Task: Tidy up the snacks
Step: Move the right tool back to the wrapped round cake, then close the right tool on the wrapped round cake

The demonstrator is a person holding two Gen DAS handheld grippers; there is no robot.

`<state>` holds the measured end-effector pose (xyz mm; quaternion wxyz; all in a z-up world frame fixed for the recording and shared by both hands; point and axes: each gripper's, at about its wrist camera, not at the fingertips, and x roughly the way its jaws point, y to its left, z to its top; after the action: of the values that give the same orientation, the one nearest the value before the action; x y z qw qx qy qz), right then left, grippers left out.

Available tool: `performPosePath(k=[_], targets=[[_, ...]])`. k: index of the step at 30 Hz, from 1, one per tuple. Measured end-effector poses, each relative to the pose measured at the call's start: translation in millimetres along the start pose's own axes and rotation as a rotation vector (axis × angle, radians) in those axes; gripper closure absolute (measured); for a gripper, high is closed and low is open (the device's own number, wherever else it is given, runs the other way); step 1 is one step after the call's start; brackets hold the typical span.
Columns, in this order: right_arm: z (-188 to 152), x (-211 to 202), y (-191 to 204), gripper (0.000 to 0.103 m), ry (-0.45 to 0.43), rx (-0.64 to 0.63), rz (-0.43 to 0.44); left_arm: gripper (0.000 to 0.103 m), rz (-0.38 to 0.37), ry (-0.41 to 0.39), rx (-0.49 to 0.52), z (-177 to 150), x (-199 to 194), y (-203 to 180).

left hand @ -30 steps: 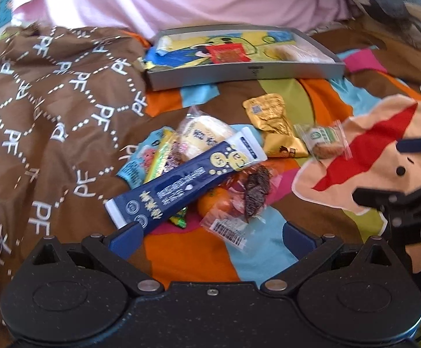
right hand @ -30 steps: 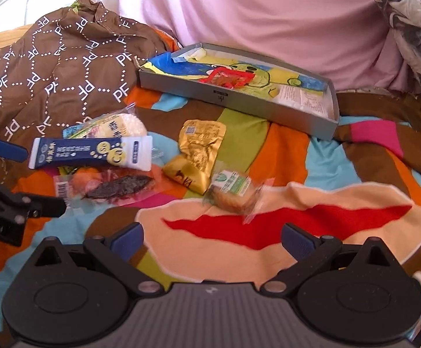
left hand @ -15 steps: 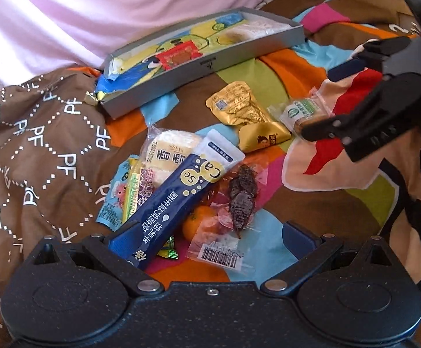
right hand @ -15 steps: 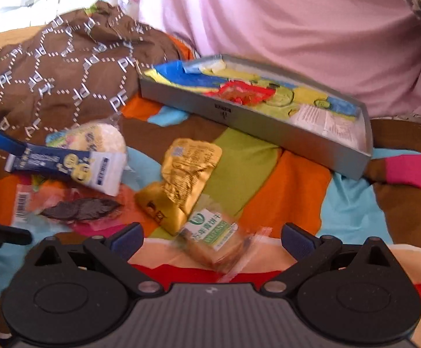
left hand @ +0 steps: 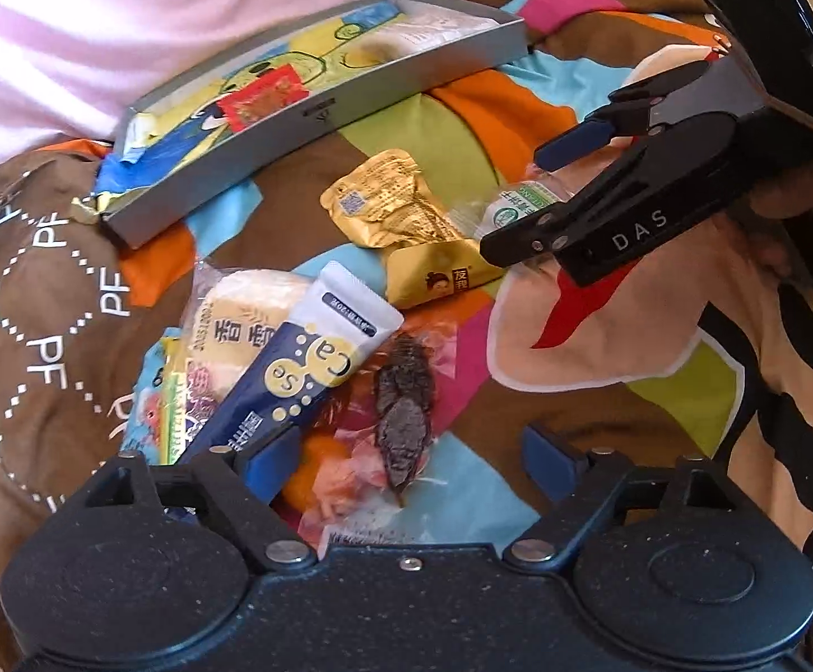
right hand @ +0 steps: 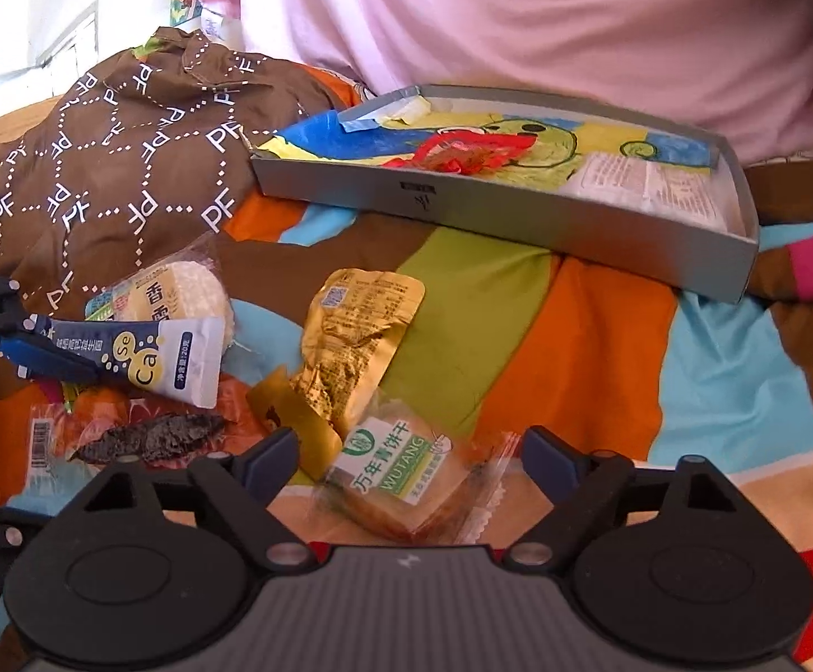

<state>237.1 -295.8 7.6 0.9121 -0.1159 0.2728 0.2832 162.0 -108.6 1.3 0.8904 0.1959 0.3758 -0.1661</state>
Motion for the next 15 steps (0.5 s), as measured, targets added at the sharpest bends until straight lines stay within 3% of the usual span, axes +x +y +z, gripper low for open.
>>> performPosePath(k=[7, 15], targets=[[-1, 2, 0, 0.03, 0.009, -0.003, 0.028, 0.025, -0.059, 0.031, -0.02, 6, 4, 11], [-9, -4, 13, 0.034, 0.076, -0.065, 0.062, 0.033, -0.084, 0.048, -0.033, 13, 7, 18]])
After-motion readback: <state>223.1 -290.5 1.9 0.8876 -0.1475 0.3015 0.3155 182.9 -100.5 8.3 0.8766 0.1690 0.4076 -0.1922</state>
